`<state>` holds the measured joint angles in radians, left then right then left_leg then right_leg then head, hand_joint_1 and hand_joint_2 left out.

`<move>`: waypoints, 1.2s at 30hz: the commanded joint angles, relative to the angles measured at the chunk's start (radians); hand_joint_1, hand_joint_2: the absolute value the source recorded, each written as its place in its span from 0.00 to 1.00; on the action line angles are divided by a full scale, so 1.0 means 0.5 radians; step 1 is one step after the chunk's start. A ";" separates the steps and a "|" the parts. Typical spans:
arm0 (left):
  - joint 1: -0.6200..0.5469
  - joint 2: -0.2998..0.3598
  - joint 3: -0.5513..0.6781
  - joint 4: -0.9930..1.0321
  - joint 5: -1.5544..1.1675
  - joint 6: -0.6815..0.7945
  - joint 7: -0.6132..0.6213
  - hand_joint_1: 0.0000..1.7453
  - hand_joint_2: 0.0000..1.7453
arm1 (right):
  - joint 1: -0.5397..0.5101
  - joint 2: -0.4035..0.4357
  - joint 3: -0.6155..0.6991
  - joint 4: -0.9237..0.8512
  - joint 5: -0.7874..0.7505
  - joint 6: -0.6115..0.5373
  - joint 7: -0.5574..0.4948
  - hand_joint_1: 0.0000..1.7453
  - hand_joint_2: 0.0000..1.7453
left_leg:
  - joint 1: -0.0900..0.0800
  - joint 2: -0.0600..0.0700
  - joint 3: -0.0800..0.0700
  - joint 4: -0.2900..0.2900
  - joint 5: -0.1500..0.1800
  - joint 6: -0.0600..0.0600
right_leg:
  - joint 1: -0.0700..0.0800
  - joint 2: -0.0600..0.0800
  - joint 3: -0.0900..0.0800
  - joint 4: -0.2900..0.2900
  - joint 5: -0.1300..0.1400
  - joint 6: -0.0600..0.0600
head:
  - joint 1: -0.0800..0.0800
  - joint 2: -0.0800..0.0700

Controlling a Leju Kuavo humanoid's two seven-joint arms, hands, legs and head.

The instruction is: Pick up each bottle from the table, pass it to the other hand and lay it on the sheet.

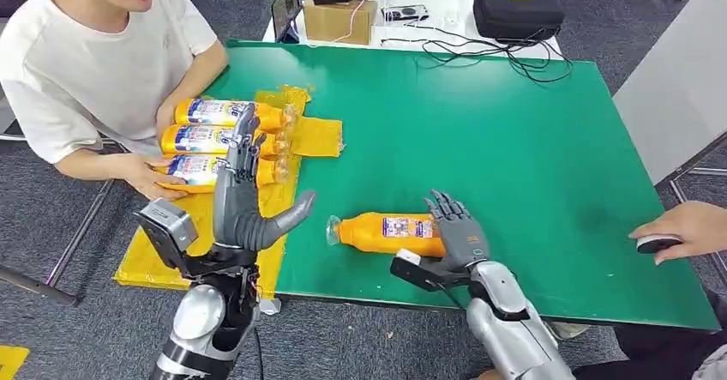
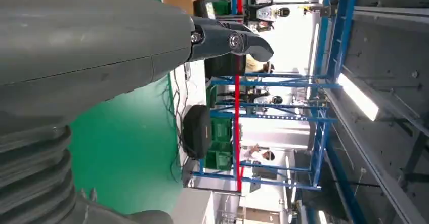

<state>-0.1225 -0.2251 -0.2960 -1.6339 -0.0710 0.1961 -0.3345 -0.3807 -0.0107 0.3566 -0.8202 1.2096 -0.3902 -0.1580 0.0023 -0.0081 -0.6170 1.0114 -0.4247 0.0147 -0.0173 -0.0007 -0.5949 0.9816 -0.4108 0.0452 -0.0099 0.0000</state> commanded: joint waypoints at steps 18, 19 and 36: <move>0.057 0.035 -0.012 0.054 0.003 0.009 0.008 0.00 1.00 | -0.197 -0.006 0.196 0.474 0.084 0.241 0.224 0.00 1.00 | 0.002 0.004 0.020 -0.003 -0.001 -0.001 | 0.002 -0.001 0.019 -0.005 0.000 -0.005 | 0.000 0.000; 0.071 0.037 -0.010 0.043 -0.009 0.008 0.012 0.00 1.00 | -0.205 -0.017 0.211 0.490 0.094 0.271 0.245 0.00 1.00 | 0.001 0.004 0.019 -0.002 -0.001 0.000 | 0.002 0.000 0.017 -0.004 0.001 -0.002 | 0.000 0.000; 0.081 0.029 0.001 0.075 -0.060 0.005 0.055 0.00 1.00 | -0.335 -0.099 0.389 0.747 -0.038 0.753 0.300 1.00 1.00 | 0.001 -0.001 0.041 -0.006 0.000 0.000 | 0.002 -0.004 0.017 -0.011 -0.002 -0.007 | 0.001 0.000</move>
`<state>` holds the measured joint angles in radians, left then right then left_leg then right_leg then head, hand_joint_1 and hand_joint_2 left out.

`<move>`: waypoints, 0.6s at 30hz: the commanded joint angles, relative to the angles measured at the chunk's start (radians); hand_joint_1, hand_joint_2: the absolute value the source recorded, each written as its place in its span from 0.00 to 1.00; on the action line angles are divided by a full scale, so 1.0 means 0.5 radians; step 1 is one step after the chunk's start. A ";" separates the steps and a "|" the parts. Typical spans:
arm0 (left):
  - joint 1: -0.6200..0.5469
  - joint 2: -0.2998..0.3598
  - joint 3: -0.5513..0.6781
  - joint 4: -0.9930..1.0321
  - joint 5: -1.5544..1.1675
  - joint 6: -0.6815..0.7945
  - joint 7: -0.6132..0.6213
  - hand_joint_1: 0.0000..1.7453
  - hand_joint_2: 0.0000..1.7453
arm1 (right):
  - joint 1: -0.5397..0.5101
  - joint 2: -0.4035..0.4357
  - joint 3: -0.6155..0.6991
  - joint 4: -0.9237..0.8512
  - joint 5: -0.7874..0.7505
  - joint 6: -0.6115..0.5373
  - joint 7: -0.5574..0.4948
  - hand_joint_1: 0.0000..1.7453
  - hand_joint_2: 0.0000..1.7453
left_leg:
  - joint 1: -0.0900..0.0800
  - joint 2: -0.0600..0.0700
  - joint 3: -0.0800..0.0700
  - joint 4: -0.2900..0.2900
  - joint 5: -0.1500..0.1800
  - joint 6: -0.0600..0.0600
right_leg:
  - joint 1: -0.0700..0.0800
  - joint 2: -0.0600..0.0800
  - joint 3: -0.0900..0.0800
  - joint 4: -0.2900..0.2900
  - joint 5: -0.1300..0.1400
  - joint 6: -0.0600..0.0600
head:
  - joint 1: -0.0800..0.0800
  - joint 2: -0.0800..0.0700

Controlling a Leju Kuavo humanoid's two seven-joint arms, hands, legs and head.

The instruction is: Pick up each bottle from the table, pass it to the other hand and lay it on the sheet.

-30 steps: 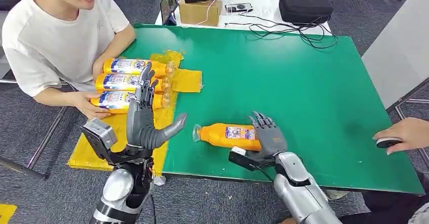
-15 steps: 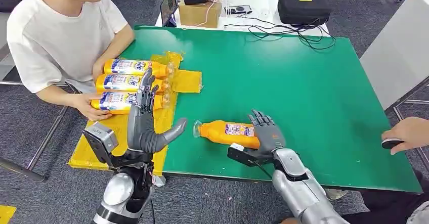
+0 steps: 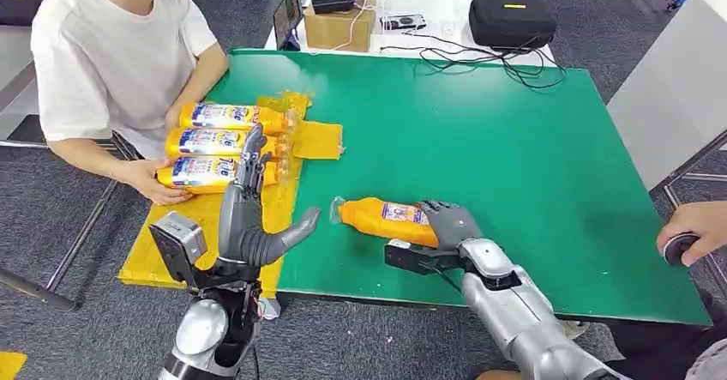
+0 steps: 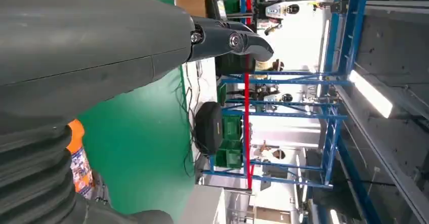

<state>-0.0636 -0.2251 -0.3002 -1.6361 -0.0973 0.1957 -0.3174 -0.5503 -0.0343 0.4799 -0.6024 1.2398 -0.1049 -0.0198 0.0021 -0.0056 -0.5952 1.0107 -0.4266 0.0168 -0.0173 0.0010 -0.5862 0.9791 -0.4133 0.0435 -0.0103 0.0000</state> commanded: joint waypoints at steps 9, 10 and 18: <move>-0.083 0.074 -0.002 0.198 0.101 0.028 -0.001 0.00 1.00 | 0.186 -0.043 -0.067 -0.060 -1.003 0.344 -0.641 1.00 1.00 | 0.004 -0.010 0.010 -0.008 0.003 -0.002 | 0.005 -0.010 0.017 -0.014 0.006 0.002 | 0.003 0.000; -0.076 0.075 0.008 0.197 0.112 0.031 -0.002 0.00 1.00 | 0.225 -0.047 -0.052 -0.180 -1.103 0.346 -0.660 1.00 1.00 | 0.003 0.000 0.011 -0.004 -0.001 -0.003 | 0.004 -0.002 0.016 -0.009 0.005 0.003 | 0.002 0.000; -0.070 0.063 0.035 0.208 0.137 0.035 -0.011 0.00 1.00 | 0.349 -0.015 -0.075 -0.537 -1.376 0.358 -0.714 1.00 1.00 | 0.003 0.006 0.001 -0.002 -0.002 -0.004 | 0.004 0.009 0.023 -0.003 0.006 0.001 | 0.001 0.000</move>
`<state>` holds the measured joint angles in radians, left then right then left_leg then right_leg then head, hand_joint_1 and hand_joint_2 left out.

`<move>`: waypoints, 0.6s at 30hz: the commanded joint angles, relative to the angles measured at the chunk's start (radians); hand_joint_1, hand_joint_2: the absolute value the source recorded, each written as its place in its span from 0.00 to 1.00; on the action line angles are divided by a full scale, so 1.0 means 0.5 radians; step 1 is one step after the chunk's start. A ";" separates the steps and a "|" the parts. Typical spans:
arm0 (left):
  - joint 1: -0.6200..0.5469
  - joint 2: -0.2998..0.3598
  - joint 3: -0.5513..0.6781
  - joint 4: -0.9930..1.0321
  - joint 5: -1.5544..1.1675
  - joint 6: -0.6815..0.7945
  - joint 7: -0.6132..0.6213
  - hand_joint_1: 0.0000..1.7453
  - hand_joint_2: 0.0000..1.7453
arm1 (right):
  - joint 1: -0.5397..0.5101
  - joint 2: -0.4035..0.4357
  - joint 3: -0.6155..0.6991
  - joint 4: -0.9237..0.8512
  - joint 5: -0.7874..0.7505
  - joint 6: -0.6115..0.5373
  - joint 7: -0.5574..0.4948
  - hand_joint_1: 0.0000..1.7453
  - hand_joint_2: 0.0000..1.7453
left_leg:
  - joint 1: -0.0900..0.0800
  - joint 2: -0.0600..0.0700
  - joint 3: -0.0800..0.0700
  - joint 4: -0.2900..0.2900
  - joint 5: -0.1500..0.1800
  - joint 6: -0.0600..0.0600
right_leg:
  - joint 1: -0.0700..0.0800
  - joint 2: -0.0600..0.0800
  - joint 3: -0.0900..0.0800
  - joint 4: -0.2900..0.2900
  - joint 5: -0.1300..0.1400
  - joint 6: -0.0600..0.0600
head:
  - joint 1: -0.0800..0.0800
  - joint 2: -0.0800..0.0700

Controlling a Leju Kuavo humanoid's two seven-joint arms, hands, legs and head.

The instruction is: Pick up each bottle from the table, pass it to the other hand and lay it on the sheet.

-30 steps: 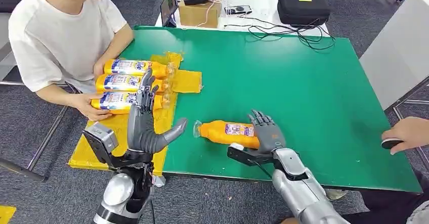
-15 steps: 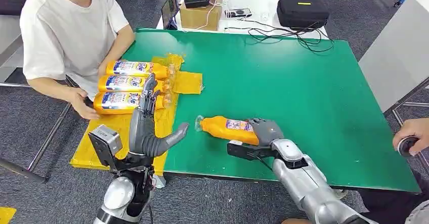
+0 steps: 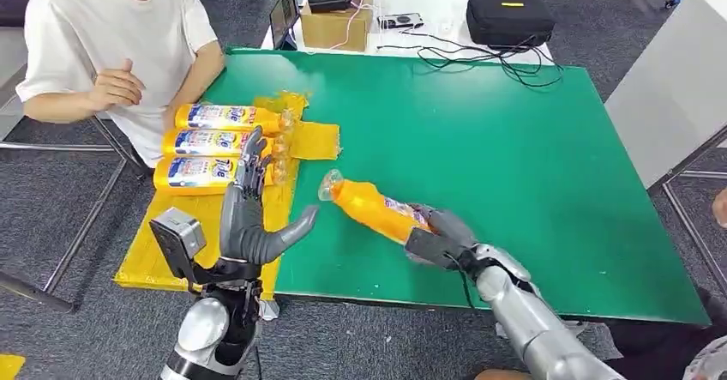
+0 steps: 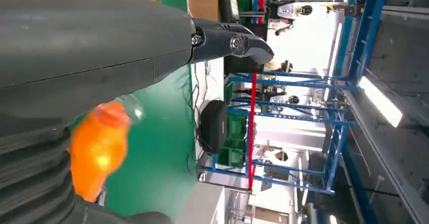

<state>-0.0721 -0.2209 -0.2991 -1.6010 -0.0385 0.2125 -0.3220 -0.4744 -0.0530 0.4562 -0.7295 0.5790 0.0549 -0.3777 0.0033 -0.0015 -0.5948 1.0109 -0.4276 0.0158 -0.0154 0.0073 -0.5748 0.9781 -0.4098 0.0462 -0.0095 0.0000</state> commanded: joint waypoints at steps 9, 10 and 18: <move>0.034 -0.118 0.098 0.303 0.018 0.232 -0.031 0.00 1.00 | 0.542 0.259 -0.347 -1.298 -0.306 -0.476 -0.089 1.00 1.00 | 0.000 -0.001 -0.018 0.000 -0.002 -0.002 | -0.001 -0.001 -0.016 0.004 -0.003 -0.004 | -0.001 0.000; 0.049 -0.092 0.058 0.417 0.085 0.204 -0.033 0.00 1.00 | 0.597 0.277 -0.396 -1.431 -0.302 -0.586 -0.135 1.00 1.00 | -0.001 -0.003 -0.023 -0.001 0.000 -0.001 | -0.002 -0.002 -0.021 0.004 -0.002 -0.002 | -0.002 0.000; 0.255 0.092 -0.298 0.410 0.112 -0.267 -0.232 0.00 1.00 | 0.700 0.335 -0.450 -1.624 -0.488 -0.616 -0.283 1.00 1.00 | 0.000 -0.007 -0.029 -0.002 -0.003 -0.001 | -0.002 -0.009 -0.025 0.000 -0.005 -0.003 | -0.001 0.000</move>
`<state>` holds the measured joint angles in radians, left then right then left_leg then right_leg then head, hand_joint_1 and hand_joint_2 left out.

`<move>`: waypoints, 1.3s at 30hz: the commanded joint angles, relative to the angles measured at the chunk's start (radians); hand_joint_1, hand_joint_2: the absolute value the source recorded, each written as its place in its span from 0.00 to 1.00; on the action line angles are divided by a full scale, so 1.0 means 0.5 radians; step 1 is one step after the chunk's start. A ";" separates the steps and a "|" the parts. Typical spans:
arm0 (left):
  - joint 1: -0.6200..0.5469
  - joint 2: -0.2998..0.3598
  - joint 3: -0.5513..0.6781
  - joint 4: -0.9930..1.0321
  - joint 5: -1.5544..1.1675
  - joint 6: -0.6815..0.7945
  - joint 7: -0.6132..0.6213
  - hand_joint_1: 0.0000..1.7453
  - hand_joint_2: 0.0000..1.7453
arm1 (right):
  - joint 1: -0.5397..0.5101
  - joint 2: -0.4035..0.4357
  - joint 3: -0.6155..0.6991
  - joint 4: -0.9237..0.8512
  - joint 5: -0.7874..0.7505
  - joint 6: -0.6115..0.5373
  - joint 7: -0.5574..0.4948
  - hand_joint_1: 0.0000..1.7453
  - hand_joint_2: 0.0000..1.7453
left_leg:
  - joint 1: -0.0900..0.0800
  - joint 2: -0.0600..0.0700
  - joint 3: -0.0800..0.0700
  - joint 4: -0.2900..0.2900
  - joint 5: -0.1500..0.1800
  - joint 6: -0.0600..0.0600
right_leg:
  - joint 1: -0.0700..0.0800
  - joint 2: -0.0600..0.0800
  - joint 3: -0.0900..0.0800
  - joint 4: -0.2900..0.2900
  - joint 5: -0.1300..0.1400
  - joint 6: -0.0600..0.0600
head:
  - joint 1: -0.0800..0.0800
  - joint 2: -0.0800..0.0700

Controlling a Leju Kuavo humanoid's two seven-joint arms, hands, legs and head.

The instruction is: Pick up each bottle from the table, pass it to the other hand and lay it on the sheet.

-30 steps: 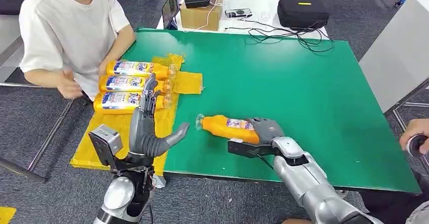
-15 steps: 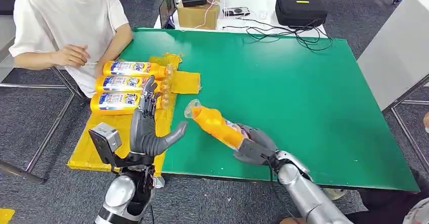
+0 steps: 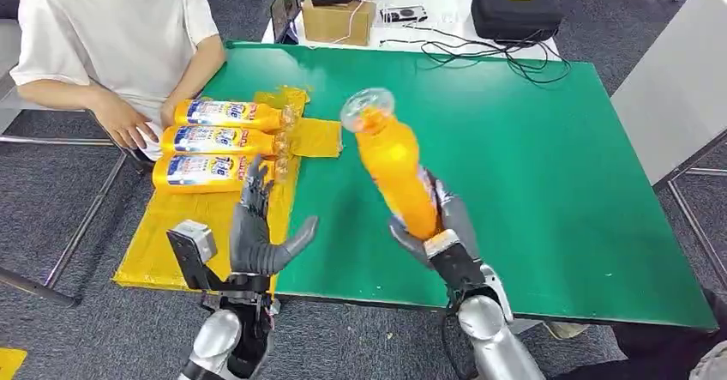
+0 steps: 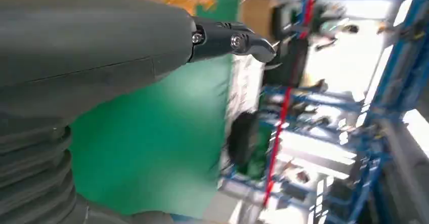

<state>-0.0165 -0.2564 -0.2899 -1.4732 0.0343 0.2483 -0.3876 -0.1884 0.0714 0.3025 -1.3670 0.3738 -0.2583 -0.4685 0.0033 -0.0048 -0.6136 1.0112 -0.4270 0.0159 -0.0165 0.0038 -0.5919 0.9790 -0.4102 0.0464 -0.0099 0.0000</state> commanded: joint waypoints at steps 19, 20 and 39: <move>0.121 0.135 -0.342 -0.021 -0.151 -0.475 -0.186 0.00 1.00 | 0.100 0.033 0.413 0.003 0.387 0.294 -0.052 1.00 1.00 | 0.001 0.002 0.003 -0.002 -0.002 -0.001 | 0.001 0.002 0.004 -0.003 -0.001 -0.003 | 0.000 0.000; 0.104 0.111 -0.307 -0.017 -0.122 -0.461 -0.157 0.00 1.00 | 0.126 0.052 0.459 0.020 0.417 0.269 -0.062 1.00 1.00 | 0.001 0.003 0.008 -0.003 -0.004 -0.002 | 0.002 0.002 0.009 -0.003 -0.003 -0.005 | 0.001 0.000; -0.025 0.027 -0.154 -0.065 0.089 -0.155 -0.026 0.00 1.00 | 0.168 0.017 0.745 -0.013 0.534 0.088 -0.007 1.00 1.00 | 0.001 -0.001 0.005 -0.002 -0.003 -0.002 | 0.002 -0.004 0.006 -0.002 -0.004 -0.005 | 0.000 0.000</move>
<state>0.0317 -0.2388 -0.4112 -1.5209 0.0469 0.1450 -0.4223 -0.1113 0.1205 0.5856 -1.4157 0.6283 -0.2098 -0.4696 0.0029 -0.0045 -0.6164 1.0111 -0.4267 0.0160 -0.0169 0.0034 -0.5947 0.9790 -0.4103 0.0463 -0.0099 0.0000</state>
